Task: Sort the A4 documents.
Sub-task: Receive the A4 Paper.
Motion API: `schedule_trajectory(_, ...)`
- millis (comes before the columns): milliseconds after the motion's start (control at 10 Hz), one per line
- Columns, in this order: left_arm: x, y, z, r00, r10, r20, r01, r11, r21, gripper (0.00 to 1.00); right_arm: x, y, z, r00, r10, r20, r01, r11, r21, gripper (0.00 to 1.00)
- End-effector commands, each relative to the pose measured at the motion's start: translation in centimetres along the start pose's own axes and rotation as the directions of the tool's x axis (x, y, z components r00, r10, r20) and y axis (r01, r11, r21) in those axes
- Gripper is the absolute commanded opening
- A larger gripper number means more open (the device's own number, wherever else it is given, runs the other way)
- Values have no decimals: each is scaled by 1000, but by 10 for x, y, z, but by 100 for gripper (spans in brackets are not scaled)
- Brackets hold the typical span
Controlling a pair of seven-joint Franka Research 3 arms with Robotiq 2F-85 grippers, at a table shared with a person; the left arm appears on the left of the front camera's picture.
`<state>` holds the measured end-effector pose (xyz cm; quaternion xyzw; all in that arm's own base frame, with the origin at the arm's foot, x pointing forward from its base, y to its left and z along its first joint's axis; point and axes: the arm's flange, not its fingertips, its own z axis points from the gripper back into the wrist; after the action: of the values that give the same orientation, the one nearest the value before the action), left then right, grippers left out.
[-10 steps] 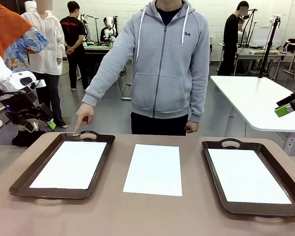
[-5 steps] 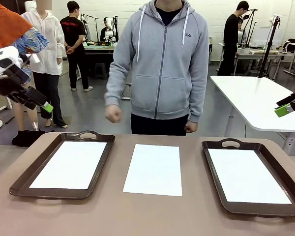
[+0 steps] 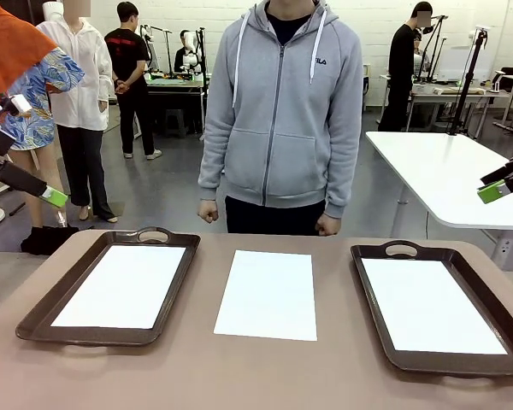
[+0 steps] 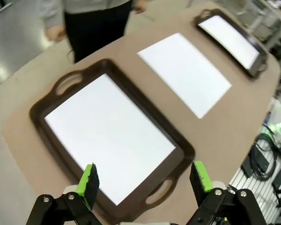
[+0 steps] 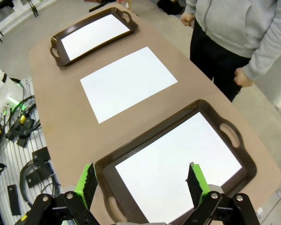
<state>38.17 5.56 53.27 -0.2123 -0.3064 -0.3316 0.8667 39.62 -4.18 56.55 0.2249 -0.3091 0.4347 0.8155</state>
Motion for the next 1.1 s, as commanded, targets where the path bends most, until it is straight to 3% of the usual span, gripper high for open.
schedule_trajectory(0, -15, -3, 7, 992, -97, 82, 107, 987, -122, 100, 0, 1, -1, 1000, -1, 2, 1, 1000, 4, 100)
schedule_trajectory(200, -23, -13, 10, 986, -137, 98, 150, 978, -142, 100, 0, 1, -1, 1000, -1, 2, 1, 1000, 4, 100)
schedule_trajectory(1000, -16, -2, 6, 997, -54, 51, 59, 994, -93, 100, 0, 1, -1, 1000, -1, 2, 1, 1000, 4, 100)
